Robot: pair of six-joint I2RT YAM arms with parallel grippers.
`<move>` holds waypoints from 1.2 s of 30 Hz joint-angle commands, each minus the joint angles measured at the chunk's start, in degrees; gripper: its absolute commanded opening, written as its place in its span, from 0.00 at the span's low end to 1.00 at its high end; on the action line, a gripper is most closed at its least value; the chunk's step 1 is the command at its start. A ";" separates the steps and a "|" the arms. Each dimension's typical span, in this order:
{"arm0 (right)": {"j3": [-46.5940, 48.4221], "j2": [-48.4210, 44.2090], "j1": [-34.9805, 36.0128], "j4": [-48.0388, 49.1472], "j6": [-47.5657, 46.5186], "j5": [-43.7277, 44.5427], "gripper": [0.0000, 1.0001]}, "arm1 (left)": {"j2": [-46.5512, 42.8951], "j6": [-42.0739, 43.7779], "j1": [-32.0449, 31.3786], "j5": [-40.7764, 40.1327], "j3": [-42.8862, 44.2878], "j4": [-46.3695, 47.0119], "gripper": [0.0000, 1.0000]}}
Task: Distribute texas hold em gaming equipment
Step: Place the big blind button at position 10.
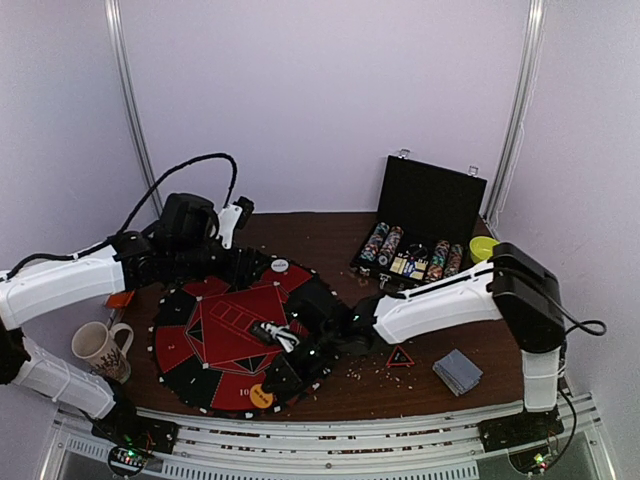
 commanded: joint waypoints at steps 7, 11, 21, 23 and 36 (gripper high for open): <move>11.29 14.14 2.42 -3.67 0.10 -1.50 0.00 | -3.29 0.12 0.78 -4.04 -2.82 -1.99 0.69; 11.86 14.96 2.22 -3.84 -0.20 -0.93 0.00 | -2.99 0.14 0.82 -3.62 -2.83 -1.40 0.69; 11.81 15.23 -0.78 -3.92 0.08 -0.24 0.00 | -1.65 0.46 0.84 -3.33 -2.54 -1.24 0.69; 11.84 15.35 -1.35 -4.00 0.30 0.06 0.00 | -1.38 0.54 0.79 -3.33 -2.39 -1.23 0.69; 12.99 15.17 -1.62 -10.53 -2.69 4.69 0.15 | 0.07 1.16 0.84 -3.08 -1.71 -1.28 0.70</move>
